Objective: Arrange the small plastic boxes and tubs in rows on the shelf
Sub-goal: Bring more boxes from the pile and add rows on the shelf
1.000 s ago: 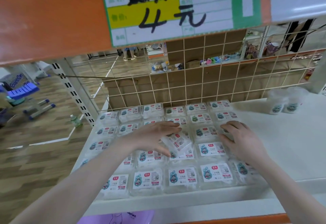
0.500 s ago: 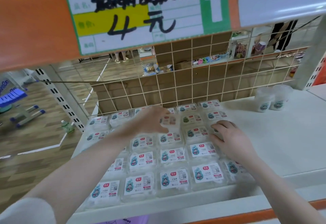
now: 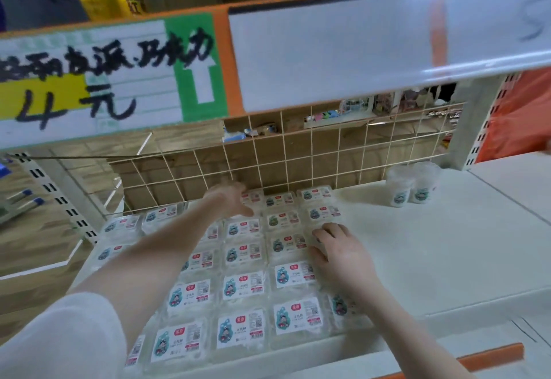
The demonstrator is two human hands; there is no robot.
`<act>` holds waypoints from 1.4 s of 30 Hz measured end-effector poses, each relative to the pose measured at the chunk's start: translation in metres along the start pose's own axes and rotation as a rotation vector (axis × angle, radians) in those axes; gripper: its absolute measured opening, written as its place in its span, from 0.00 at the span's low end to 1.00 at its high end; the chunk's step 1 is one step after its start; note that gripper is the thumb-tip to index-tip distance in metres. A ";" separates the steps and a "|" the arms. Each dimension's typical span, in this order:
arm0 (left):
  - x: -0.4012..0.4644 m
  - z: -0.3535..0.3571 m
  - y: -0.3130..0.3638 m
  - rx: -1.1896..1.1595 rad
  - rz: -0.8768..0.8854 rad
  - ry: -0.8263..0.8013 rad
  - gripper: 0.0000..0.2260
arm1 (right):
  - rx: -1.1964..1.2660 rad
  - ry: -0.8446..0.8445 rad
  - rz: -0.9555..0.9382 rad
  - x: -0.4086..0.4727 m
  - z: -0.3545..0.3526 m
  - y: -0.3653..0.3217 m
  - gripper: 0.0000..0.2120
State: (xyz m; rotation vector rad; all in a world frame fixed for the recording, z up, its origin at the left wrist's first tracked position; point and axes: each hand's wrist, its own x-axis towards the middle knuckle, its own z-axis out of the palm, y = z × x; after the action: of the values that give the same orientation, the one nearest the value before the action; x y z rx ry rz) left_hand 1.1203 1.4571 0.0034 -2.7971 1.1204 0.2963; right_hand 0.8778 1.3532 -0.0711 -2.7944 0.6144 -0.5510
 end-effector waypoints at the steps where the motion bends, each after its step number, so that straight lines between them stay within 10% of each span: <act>1: 0.000 0.000 -0.001 0.003 -0.015 -0.008 0.34 | 0.001 -0.006 -0.005 0.000 0.001 0.001 0.15; 17: -0.016 -0.003 -0.009 0.061 -0.007 0.012 0.33 | -0.077 -0.036 0.010 0.002 -0.019 0.003 0.14; 25: -0.068 0.019 0.025 -0.154 0.319 0.423 0.15 | -0.102 0.093 0.441 -0.055 -0.046 0.027 0.19; 42: -0.090 0.028 0.289 -0.262 0.682 0.412 0.20 | -0.263 0.227 0.823 -0.186 -0.147 0.162 0.17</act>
State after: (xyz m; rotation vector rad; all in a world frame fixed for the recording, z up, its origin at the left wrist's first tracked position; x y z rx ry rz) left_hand 0.8530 1.3139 -0.0135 -2.6429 2.2713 -0.1037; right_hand 0.6044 1.2715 -0.0438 -2.3690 1.8597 -0.6226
